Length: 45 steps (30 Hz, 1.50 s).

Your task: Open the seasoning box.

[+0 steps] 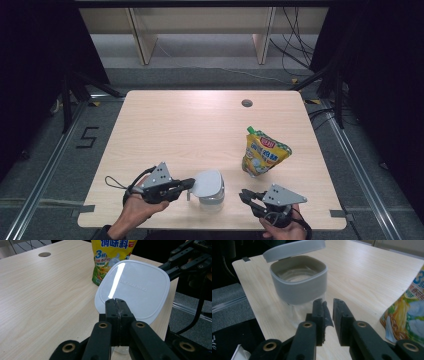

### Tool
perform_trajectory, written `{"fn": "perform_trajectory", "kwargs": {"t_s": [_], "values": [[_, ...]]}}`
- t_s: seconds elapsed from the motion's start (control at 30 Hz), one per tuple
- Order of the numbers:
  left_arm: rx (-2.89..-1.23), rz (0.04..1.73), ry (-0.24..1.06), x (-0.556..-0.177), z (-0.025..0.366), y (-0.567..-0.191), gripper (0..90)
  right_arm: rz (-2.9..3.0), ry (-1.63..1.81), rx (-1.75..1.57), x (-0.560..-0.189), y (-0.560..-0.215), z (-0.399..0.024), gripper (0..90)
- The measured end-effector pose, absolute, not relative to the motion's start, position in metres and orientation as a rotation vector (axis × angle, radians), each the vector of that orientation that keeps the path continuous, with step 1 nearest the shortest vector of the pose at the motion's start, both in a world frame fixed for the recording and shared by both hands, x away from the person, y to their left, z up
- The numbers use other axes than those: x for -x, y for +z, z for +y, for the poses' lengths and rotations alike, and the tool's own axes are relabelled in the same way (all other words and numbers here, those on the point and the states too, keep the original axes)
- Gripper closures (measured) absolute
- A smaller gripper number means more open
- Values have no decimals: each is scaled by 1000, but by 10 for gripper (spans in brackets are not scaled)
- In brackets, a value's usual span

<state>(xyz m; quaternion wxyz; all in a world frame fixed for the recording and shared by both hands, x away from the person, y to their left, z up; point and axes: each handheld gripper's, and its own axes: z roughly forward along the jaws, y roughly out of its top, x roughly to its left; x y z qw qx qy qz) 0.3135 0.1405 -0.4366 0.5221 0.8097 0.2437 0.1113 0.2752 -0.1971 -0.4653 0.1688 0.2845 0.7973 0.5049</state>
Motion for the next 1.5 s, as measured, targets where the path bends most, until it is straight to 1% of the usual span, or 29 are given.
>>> {"fn": "perform_trajectory", "kwargs": {"t_s": [0.13, 0.3, 0.7, 0.9, 1.0, 1.1, 1.2, 1.23, 1.33, 1.43, 1.5], "values": [[-1945, 579, 270, -314, 141, -436, 887, 2265, 1434, -735, -277, -458, -188, 874], [-1932, 606, 256, -312, 140, -437, 887, 2284, 1469, -718, -279, -456, -178, 895], [-1938, 606, 262, -312, 140, -437, 888, 2297, 1484, -636, -280, -447, -158, 900], [-1948, 576, 275, -313, 141, -437, 888, 2282, 1482, -612, -280, -445, -149, 900], [-1936, 612, 259, -311, 143, -438, 878, 2295, 1482, -598, -281, -443, -147, 900], [-1921, 617, 234, -310, 149, -438, 782, 2298, 1488, -573, -281, -441, -143, 900], [-1924, 573, 201, -308, 158, -442, 658, 2279, 1490, -569, -280, -439, -140, 900], [-1924, 592, 191, -305, 160, -445, 634, 2286, 1487, -572, -280, -437, -139, 900], [-1957, 572, 181, -298, 168, -454, 542, 2268, 1505, -570, -280, -437, -138, 900], [-2006, 545, 198, -291, 175, -465, 420, 2276, 1506, -575, -280, -435, -137, 900], [-2010, 573, 203, -285, 179, -472, 386, 2265, 1505, -551, -280, -433, -134, 898]]}}
